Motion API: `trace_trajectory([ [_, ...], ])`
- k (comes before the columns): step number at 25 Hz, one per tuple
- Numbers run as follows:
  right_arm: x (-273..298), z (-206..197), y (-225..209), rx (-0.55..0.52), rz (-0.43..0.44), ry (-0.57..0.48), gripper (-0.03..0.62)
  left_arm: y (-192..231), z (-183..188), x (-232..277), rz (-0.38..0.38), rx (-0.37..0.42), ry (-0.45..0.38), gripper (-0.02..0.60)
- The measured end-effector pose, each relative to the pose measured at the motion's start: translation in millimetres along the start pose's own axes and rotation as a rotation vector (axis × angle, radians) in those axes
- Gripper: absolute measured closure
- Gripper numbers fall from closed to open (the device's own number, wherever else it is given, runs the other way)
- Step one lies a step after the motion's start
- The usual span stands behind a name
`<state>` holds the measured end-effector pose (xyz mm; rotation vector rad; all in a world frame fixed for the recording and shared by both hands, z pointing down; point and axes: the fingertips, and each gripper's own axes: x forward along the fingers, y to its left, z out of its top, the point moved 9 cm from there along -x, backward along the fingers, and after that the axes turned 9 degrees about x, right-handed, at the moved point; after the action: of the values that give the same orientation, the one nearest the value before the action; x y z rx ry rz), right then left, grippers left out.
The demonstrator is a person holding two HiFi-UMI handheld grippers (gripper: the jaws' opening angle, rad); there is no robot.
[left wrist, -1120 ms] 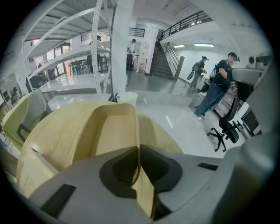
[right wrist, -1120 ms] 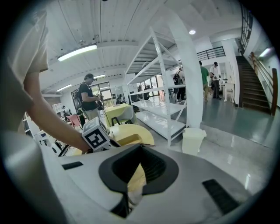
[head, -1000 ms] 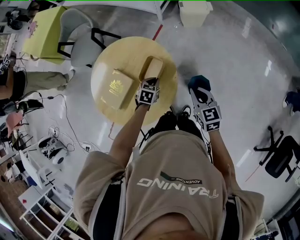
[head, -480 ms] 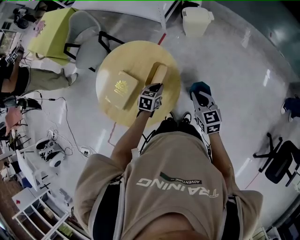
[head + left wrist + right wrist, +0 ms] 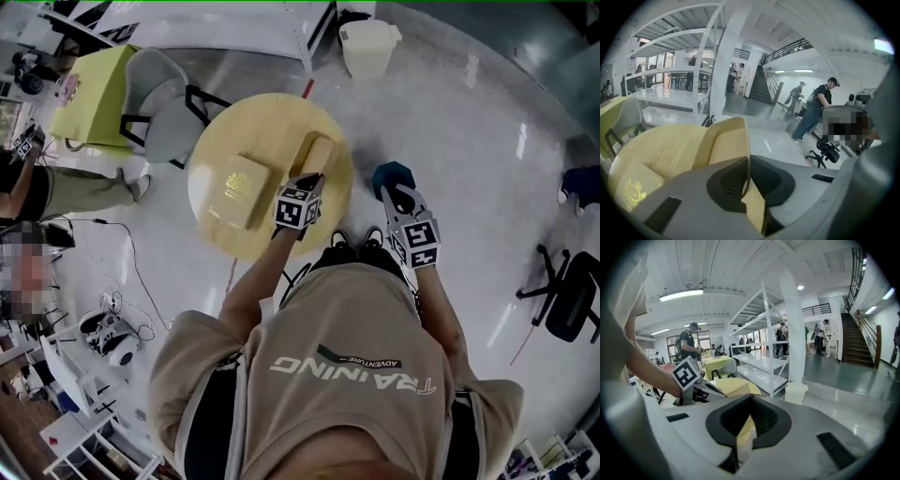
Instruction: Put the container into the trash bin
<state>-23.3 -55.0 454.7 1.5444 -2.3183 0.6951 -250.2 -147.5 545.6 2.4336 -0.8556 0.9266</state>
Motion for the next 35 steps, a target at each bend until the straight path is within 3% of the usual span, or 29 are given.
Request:
trace_trajectory([
  [7, -39.0, -20.3, -23.0, 0.074, -0.121, -0.032, 0.589, -30.9, 14.9, 20.4, -0.08, 0.081, 0.01, 0.561],
  [15, -86.6, -35.6, -78.7, 0.151, -0.213, -0.07, 0.591, -89.7, 47.3, 57.8, -0.142, 0.155, 0.031, 0.561],
  [25, -135.2, -48.4, -171.0, 0.193, -0.213, -0.077, 0.591, -174.8, 88.1, 117.8, -0.158, 0.186, 0.067, 0.561],
  [35, -152.7, -63.2, -248.6, 0.212, -0.168, -0.037, 0.591, -228.0, 97.0, 188.5, -0.153, 0.146, 0.141, 0.561],
])
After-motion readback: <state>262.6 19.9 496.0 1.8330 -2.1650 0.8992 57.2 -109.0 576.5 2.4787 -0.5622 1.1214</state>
